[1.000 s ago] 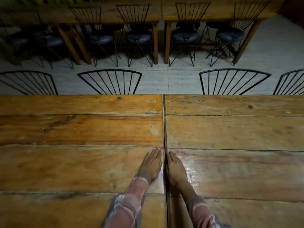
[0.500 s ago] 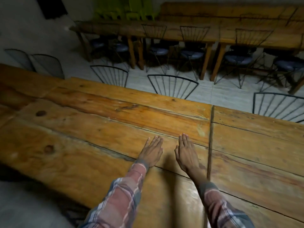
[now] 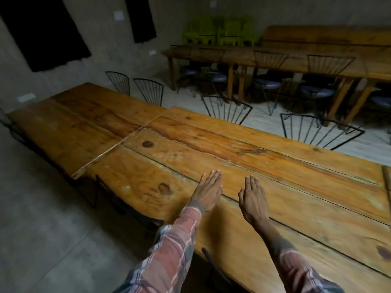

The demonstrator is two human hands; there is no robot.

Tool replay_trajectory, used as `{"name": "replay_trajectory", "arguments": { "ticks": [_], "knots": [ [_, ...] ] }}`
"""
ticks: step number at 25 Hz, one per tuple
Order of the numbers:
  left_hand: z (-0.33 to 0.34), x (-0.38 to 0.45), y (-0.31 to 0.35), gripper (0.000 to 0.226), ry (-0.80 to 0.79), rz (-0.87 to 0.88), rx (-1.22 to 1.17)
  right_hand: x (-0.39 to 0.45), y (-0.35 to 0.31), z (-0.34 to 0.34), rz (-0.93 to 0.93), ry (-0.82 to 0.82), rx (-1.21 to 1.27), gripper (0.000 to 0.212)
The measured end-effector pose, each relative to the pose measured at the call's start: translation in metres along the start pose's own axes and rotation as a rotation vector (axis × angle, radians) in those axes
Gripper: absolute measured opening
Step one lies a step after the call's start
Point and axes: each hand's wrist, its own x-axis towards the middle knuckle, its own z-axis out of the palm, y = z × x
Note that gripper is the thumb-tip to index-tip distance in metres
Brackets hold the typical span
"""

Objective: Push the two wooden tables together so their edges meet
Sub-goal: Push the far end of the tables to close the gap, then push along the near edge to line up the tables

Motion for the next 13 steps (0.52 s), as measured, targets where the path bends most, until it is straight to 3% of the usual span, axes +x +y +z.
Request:
{"name": "replay_trajectory", "arguments": {
  "ticks": [13],
  "knots": [
    [-0.080, 0.028, -0.367, 0.056, 0.054, -0.103, -0.131, 0.185, -0.320, 0.150, -0.062, -0.005, 0.092, 0.060]
  ]
}}
